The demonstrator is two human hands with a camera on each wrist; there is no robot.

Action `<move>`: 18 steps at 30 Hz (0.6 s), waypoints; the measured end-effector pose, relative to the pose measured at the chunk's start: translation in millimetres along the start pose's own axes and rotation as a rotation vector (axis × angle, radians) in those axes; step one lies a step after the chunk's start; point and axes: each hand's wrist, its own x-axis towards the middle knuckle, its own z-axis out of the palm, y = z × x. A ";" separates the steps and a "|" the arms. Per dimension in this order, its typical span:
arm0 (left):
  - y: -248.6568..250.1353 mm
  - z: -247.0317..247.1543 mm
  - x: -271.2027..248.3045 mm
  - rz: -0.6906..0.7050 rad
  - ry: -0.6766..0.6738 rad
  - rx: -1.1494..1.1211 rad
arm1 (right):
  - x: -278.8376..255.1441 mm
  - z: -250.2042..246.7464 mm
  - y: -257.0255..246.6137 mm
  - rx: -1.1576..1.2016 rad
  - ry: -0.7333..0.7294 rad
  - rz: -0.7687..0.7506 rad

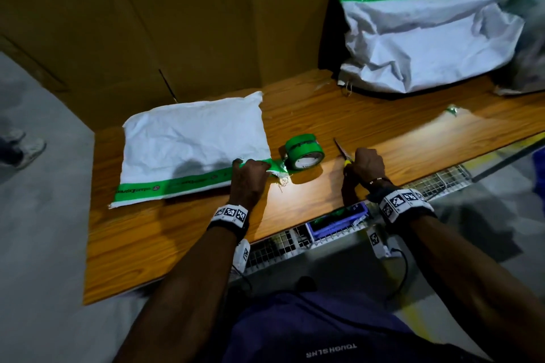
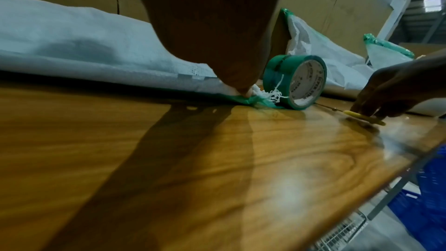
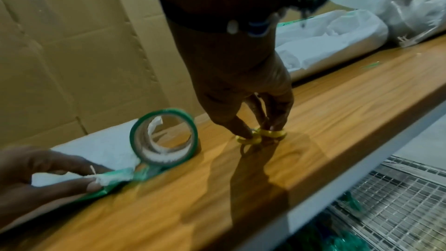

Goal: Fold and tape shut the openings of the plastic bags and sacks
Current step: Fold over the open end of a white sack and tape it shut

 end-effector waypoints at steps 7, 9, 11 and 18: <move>8.7 -14.4 20.2 0.004 -0.117 0.207 | 5.5 -32.5 -16.2 0.358 0.152 -0.098; 5.1 -10.3 11.2 0.004 -0.083 0.201 | 0.5 -43.4 -27.1 0.456 0.156 -0.141; -0.3 -3.8 1.1 0.011 -0.064 0.165 | -10.0 -51.5 -41.2 0.579 0.099 -0.213; -11.9 -7.5 -6.8 0.032 -0.109 0.094 | -71.8 -36.2 -83.3 0.691 -0.166 -0.420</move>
